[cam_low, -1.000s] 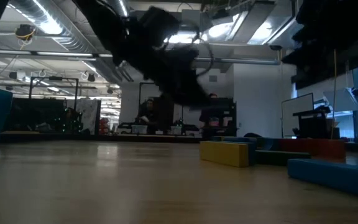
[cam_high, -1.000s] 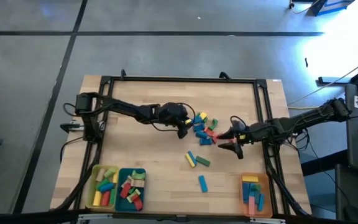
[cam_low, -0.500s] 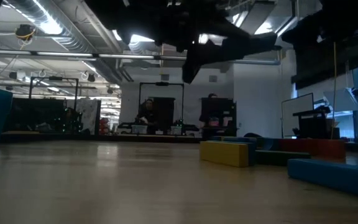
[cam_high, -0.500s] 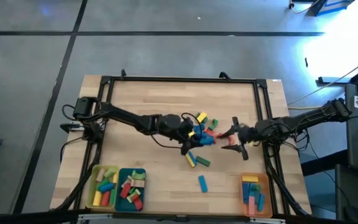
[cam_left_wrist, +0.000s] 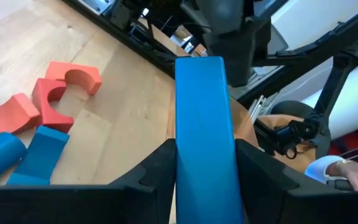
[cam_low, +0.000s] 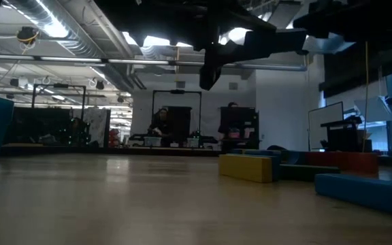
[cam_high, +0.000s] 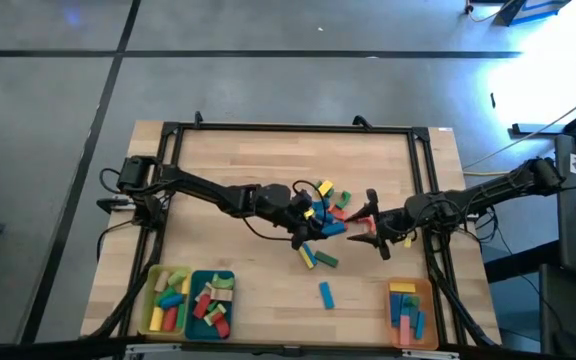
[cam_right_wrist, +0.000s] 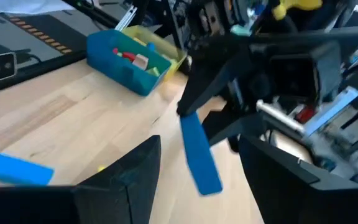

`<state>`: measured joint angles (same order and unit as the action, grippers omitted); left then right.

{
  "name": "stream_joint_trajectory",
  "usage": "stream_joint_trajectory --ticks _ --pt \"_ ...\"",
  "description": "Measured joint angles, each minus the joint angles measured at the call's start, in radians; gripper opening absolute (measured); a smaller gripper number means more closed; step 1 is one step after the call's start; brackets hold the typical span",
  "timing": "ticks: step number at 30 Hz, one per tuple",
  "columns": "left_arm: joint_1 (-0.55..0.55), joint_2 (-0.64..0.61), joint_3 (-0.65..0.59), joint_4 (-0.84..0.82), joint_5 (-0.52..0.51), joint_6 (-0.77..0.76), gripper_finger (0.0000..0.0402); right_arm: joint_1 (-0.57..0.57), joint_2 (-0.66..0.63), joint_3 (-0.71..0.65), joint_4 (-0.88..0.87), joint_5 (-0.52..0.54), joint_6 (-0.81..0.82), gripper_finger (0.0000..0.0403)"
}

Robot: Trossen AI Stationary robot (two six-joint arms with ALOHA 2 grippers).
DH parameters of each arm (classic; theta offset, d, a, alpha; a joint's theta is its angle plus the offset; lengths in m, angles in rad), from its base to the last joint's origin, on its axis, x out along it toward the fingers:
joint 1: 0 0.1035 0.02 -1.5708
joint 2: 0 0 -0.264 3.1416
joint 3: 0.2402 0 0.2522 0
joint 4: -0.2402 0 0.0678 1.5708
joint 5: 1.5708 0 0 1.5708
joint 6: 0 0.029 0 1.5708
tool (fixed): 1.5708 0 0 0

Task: Sort blocks by size
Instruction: Put the blue rectangular block into the orange bin

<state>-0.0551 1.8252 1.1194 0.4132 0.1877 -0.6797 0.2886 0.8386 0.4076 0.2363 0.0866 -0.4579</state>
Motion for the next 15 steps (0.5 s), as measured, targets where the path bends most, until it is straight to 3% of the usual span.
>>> stream_joint_trajectory --ticks 15 --pt "0.000 0.000 0.000 0.042 0.000 -0.001 0.0134 0.000 0.102 0.000 0.116 0.053 -0.050 0.0213"
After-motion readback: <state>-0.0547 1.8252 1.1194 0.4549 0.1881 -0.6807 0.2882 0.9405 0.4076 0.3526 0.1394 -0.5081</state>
